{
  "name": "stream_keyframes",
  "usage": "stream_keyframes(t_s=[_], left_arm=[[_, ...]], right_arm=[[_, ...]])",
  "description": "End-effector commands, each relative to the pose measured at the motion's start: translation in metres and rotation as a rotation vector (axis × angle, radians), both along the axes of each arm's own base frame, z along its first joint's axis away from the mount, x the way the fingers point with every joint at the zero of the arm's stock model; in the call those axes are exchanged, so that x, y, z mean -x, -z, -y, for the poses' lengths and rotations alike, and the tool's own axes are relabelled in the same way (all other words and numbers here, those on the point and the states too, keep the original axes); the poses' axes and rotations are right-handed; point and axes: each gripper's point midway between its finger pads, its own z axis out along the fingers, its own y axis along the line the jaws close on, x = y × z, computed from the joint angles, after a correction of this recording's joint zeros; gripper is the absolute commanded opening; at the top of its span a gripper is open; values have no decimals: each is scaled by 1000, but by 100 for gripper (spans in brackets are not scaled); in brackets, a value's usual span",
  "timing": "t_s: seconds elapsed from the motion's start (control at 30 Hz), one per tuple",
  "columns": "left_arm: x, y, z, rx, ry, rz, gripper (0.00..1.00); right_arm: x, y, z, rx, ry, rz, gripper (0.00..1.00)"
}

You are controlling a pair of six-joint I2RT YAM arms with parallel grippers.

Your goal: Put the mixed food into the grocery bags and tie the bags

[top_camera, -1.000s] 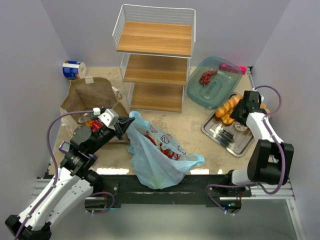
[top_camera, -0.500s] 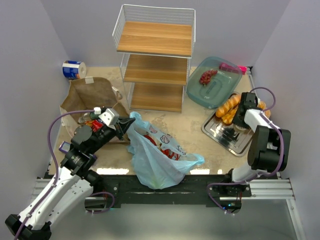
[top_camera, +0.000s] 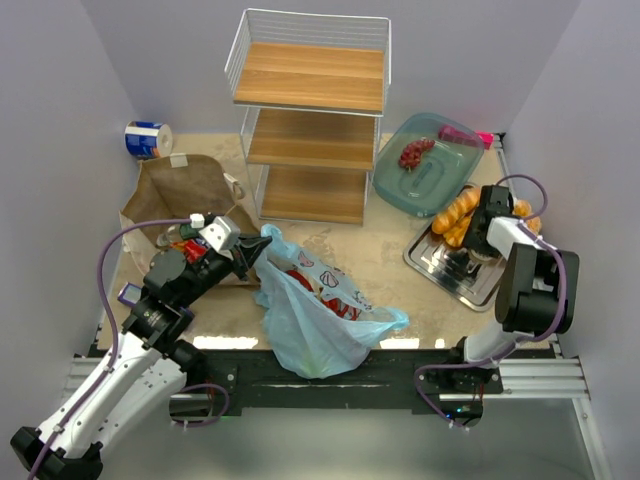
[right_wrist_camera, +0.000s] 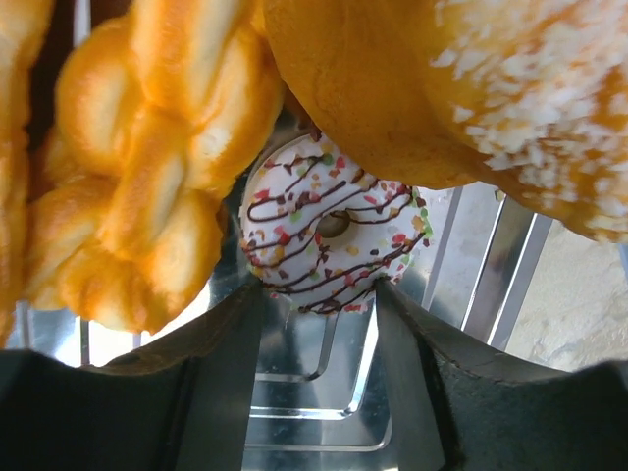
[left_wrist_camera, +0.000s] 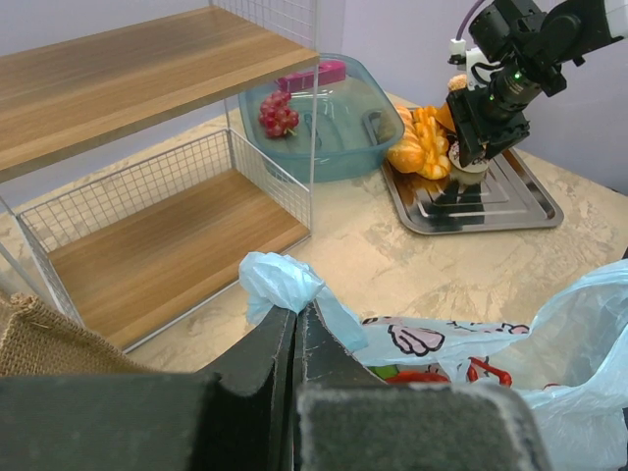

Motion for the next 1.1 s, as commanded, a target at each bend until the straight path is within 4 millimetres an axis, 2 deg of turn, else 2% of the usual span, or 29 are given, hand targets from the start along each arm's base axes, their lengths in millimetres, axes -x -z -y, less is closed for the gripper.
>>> stream_keyframes(t_s=[0.0,0.07,0.23,0.3,0.43,0.47,0.5,0.57,0.6,0.67,0.7,0.77,0.8,0.83,0.87,0.9,0.97,1.0,1.07], left_arm=[[1,-8,1,21,11,13,0],[1,-8,1,21,11,13,0],[1,-8,2,21,14,13,0],[1,-7,2,20,17,10,0],[1,-8,2,20,17,11,0],[1,-7,3,19,18,9,0],[1,-7,2,20,17,10,0],[1,-7,3,20,20,8,0],[1,-7,3,20,22,9,0],[1,-6,3,19,23,6,0],[1,-6,4,19,25,6,0],[2,-6,4,20,26,5,0],[1,-6,4,19,26,6,0],[2,-6,4,20,26,5,0],[1,-6,4,20,26,8,0],[2,-8,4,21,31,13,0],[3,-8,5,21,37,18,0],[3,-8,5,21,35,19,0],[5,-10,5,21,44,27,0]], right_arm=[[-15,0,12,44,25,23,46],[-12,5,13,47,34,9,44],[-8,5,16,65,43,3,22],[-10,0,16,69,42,18,19],[-15,-12,10,40,21,59,0],[-12,-15,7,32,13,57,0],[-13,-28,5,28,11,97,0],[-10,-39,-1,4,-1,126,0],[-8,-55,-3,3,-2,171,0],[-4,-68,-10,-22,-18,196,0],[-3,-84,-13,-28,-26,242,0],[0,-103,-22,-59,-52,290,0],[-1,-112,-33,-101,-88,322,0],[1,-133,-41,-118,-112,386,0],[2,-142,-50,-147,-142,415,0],[0,-154,-74,-224,-214,463,0],[2,-183,-108,-306,-335,552,0],[5,-196,-148,-387,-472,576,0],[15,-212,-196,-456,-642,586,0]])
